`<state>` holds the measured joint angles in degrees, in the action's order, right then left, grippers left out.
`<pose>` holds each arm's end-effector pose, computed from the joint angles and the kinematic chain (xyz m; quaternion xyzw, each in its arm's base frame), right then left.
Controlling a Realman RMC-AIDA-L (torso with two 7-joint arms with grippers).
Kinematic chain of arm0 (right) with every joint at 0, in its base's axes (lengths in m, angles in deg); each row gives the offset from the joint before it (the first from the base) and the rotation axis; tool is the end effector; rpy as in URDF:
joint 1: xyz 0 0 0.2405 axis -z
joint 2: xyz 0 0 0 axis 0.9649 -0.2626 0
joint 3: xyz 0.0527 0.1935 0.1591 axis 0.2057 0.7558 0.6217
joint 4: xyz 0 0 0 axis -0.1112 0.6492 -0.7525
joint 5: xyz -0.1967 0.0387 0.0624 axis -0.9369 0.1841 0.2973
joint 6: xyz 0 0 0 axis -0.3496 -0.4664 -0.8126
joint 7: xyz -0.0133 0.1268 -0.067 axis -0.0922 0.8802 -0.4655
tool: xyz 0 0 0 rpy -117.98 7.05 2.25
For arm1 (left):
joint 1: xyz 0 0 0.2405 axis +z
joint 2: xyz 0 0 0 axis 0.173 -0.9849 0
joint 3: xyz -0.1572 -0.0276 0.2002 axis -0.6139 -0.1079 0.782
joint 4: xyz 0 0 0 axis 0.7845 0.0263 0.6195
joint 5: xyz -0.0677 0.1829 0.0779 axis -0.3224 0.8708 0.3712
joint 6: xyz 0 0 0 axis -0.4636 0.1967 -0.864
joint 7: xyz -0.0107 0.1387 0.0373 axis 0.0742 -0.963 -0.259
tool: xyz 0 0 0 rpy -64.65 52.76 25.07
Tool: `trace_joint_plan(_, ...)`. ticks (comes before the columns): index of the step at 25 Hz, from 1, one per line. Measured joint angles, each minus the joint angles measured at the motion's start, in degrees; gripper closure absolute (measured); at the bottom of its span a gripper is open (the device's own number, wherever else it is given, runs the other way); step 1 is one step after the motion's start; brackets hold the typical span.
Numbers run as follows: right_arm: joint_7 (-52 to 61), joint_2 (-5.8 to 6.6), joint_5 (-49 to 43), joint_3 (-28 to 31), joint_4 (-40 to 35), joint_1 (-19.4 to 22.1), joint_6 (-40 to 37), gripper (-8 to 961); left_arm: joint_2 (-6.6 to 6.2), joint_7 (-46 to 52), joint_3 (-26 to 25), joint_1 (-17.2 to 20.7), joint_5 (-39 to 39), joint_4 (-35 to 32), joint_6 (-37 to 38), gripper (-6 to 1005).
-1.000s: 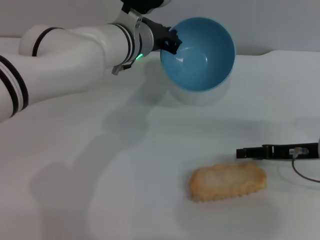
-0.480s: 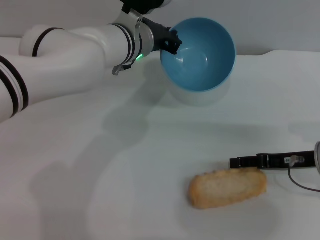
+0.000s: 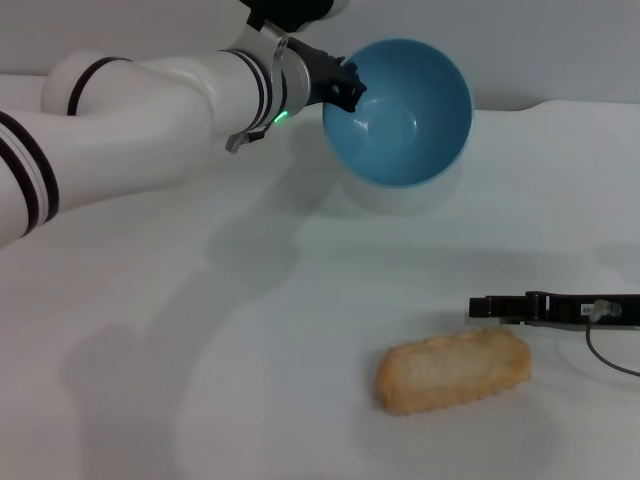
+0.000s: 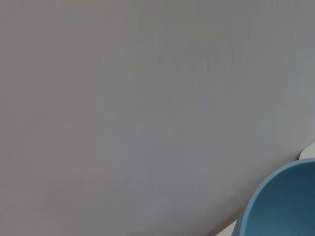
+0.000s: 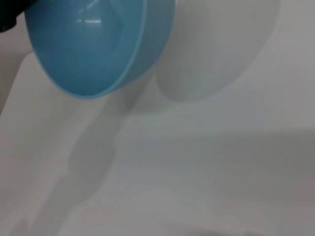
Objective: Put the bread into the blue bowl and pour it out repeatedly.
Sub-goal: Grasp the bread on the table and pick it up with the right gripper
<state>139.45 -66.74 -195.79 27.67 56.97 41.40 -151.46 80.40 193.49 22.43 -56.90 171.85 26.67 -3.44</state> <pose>0.3115 0.3315 -0.0525 -0.7773 0.6088 0.1111 0.1138 -0.1583 0.4505 -0.0871 -0.8775 -0.2294 -0.0429 0.4189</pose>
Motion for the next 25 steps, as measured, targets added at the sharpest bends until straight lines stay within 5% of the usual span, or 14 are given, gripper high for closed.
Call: trace_joint_plan(25, -2.3, -0.08, 0.3, -4.5, 1.5, 0.4, -3.0, 318, 0.04, 0.0, 1.3, 0.0, -0.8, -0.1, -0.1, 999)
